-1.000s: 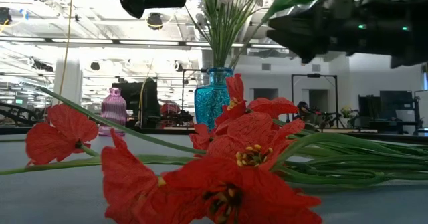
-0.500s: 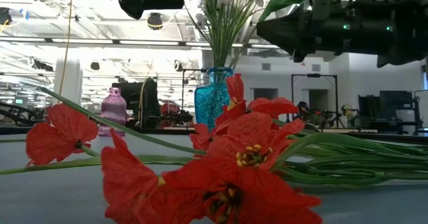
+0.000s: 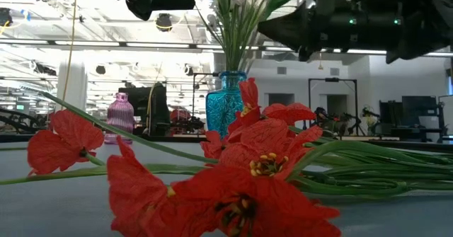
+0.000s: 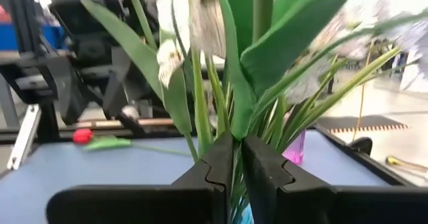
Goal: Sort flowers into vase by color
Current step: Put the white flower into the blue vase
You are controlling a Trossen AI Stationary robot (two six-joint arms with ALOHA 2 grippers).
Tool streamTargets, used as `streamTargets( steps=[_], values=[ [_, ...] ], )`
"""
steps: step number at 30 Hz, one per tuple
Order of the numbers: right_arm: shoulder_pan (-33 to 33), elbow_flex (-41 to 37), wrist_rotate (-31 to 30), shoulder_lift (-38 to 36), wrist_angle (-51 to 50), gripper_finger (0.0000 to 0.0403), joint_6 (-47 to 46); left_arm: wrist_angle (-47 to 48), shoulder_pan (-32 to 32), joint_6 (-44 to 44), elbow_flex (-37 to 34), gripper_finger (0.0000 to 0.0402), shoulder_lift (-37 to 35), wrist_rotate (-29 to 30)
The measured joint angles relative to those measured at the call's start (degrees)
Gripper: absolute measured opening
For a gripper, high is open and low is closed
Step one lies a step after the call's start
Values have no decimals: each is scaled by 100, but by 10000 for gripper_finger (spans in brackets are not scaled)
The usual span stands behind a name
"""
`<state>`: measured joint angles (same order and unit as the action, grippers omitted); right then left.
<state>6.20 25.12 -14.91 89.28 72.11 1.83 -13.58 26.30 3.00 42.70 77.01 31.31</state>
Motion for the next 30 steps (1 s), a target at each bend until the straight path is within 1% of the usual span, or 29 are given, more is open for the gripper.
streamTargets(
  steps=[7,13,18,22,24,26,30],
  values=[
    [1,343,-199,-1,-913,58,-28,2,0,7,0,139,-2,-1],
    [2,385,-212,-1,-1163,58,-47,17,0,7,0,139,0,-2],
    [-35,385,-184,-1,-1501,58,-265,20,0,7,0,139,0,-2],
    [-35,385,-171,-3,-1503,60,-254,19,0,7,0,139,-1,-4],
    [-35,385,-145,-9,-1513,66,-259,18,0,7,0,139,0,-4],
    [-47,385,72,-38,-1538,79,-334,20,0,29,0,139,-1,-4],
    [-117,385,530,-247,-1872,124,-611,20,0,44,0,139,0,-7]
  ],
)
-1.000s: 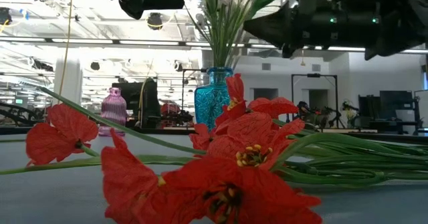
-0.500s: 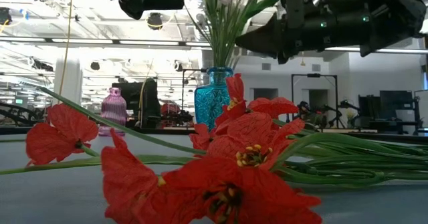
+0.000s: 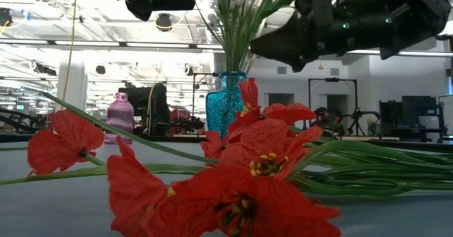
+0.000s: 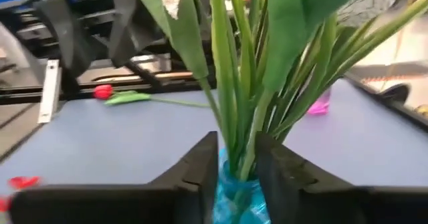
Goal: Sort flowers into vase by color
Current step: Put the white flower into the blue vase, then put the right red flowers into the purple vase
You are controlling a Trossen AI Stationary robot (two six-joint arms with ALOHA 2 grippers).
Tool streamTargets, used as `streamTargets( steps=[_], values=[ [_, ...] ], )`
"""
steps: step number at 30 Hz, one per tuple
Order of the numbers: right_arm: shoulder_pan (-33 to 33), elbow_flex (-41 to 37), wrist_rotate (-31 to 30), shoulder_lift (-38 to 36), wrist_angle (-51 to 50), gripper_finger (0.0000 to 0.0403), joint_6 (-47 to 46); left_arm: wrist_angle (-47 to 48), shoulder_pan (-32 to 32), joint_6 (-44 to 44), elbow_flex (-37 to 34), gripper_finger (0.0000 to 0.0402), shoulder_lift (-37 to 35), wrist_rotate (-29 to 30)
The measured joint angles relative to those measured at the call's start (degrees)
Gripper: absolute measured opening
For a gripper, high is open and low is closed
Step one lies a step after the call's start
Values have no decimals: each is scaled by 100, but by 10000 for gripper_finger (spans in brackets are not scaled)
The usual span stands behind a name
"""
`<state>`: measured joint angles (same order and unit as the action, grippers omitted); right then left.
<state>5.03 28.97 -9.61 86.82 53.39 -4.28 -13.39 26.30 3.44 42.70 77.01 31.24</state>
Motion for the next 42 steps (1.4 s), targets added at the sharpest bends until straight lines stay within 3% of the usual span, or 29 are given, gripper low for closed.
streamTargets(
  steps=[8,16,21,26,28,32,42],
  values=[
    [-117,0,535,-981,-2206,219,-517,-2,0,3,0,139,0,-66],
    [103,0,1258,-1922,-4162,239,-574,45,0,15,0,139,0,-274],
    [450,0,1798,-2217,-4664,239,317,136,0,52,0,139,0,-432],
    [961,0,1970,-2191,-4810,239,1982,151,0,31,0,139,0,-526],
    [1158,0,1880,-2187,-4955,239,2664,155,0,31,0,139,-1,-527],
    [1442,183,1144,-2185,-5468,239,3615,213,0,50,0,139,-2,-505],
    [2117,1459,-124,-2179,-8926,239,5271,203,0,300,0,139,0,-181]
  ],
)
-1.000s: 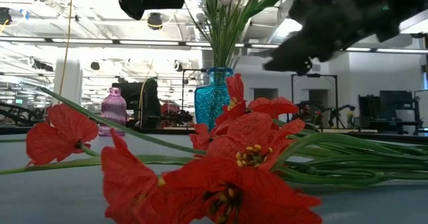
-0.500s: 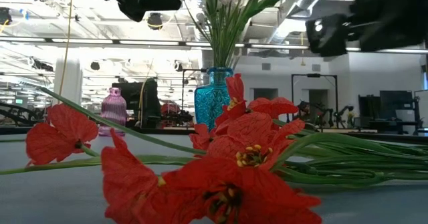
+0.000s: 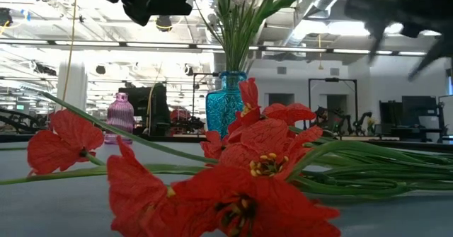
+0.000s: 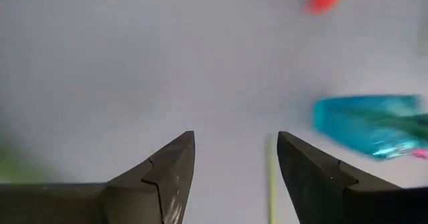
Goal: Sort flowers into vase by color
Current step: Put the right red flowers into the purple vase
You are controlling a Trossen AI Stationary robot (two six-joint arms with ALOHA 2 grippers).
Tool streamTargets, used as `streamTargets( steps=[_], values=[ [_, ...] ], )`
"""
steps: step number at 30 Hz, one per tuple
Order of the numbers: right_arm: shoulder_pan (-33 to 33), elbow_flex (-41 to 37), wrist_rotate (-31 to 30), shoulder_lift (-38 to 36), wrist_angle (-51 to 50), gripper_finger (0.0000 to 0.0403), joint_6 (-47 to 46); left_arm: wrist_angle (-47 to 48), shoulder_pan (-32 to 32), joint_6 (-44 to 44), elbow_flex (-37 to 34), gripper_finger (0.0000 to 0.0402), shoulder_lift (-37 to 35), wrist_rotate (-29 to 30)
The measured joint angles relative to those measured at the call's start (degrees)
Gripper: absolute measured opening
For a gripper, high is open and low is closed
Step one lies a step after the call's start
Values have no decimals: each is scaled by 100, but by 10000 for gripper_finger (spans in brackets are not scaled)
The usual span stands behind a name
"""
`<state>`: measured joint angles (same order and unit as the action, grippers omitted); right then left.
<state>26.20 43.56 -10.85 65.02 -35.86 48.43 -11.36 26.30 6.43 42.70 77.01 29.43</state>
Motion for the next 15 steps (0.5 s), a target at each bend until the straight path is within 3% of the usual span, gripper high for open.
streamTargets(
  steps=[6,15],
  values=[
    [493,41,-457,448,-1771,239,1014,-11,0,176,0,139,0,304],
    [1269,43,-603,1726,-2051,239,1532,-22,-2,516,0,139,-2,511]
  ],
)
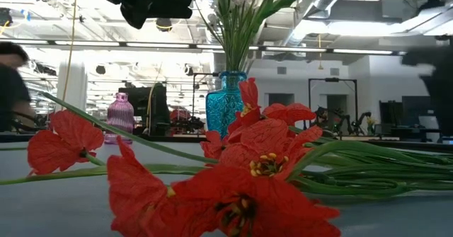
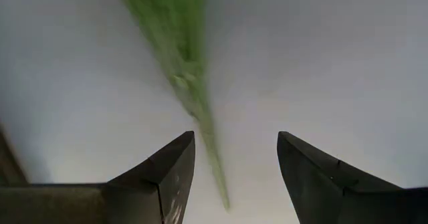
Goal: Sort flowers into vase by color
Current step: Put the right red flowers into the purple vase
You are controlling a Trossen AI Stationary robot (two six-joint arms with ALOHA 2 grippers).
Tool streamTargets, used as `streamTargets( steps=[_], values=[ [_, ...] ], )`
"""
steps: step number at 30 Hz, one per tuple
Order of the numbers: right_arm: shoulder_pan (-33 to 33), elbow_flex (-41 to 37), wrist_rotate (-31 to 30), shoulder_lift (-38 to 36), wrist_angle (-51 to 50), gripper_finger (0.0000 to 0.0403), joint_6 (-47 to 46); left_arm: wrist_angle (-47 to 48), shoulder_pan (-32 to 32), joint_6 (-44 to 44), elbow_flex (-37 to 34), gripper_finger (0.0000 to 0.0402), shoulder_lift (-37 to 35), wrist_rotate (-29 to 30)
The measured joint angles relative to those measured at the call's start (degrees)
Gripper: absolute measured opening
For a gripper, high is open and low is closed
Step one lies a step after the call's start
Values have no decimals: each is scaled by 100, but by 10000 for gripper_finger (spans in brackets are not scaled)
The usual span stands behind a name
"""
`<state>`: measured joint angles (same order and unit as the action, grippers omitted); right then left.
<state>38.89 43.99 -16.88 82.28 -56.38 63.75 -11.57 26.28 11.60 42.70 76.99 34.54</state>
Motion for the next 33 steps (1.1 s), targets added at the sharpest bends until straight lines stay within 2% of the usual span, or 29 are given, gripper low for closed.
streamTargets(
  steps=[8,11,14,19,21,28,33],
  values=[
    [329,11,4,969,185,238,58,-56,0,155,0,139,2,42],
    [440,24,-78,1147,324,222,-100,-104,0,152,0,139,0,42],
    [550,22,-109,1126,420,177,-102,-105,0,118,0,139,0,39],
    [559,132,89,885,537,56,-434,-107,0,24,0,139,0,26],
    [496,242,98,776,686,24,-693,-111,0,7,0,139,0,31],
    [176,756,-701,444,884,43,-795,-192,-3,-94,0,139,0,33],
    [-26,1293,-583,15,638,23,-918,-203,-2,-18,2,139,0,22]
  ],
)
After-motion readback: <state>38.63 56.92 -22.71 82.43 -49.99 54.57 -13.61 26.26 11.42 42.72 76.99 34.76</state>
